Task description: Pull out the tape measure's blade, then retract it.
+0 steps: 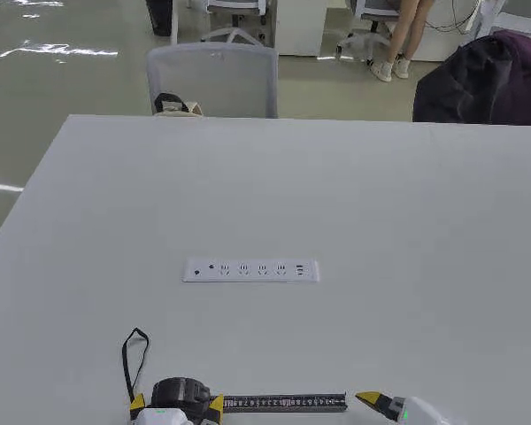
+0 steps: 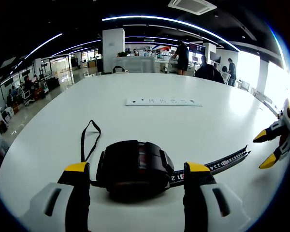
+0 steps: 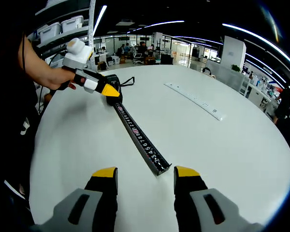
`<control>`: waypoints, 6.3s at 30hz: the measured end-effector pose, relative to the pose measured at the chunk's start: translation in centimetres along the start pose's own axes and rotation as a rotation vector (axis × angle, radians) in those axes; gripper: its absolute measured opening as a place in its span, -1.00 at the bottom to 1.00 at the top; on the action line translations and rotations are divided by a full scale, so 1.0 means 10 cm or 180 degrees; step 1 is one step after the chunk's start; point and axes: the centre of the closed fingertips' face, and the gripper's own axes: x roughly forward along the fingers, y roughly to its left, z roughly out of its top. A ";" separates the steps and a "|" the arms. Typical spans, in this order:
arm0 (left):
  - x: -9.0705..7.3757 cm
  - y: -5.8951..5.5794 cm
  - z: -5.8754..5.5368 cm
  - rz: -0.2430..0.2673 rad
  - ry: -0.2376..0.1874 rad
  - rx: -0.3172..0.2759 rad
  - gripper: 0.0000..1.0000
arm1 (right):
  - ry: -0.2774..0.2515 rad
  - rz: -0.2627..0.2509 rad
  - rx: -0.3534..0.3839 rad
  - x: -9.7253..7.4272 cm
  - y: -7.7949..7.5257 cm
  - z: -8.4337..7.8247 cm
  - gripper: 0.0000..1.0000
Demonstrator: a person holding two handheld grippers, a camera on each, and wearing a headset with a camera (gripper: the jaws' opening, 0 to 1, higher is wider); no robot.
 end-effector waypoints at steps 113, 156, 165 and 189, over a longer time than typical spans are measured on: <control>0.13 0.07 -0.07 -0.0123 0.0057 -0.0379 0.24 | -0.0064 0.1121 -0.0710 0.88 0.23 0.41 -0.75; 0.15 0.09 -0.12 -0.0384 0.0067 -0.0481 0.22 | -0.0227 0.1228 -0.0756 1.28 0.54 0.80 -0.75; 0.14 0.09 -0.10 -0.0419 0.0072 -0.0493 0.22 | -0.0260 0.1241 -0.0761 1.38 0.60 0.87 -0.75; 0.13 0.10 -0.10 -0.0463 0.0082 -0.0533 0.22 | -0.0323 0.1317 -0.0811 1.62 0.80 1.10 -0.75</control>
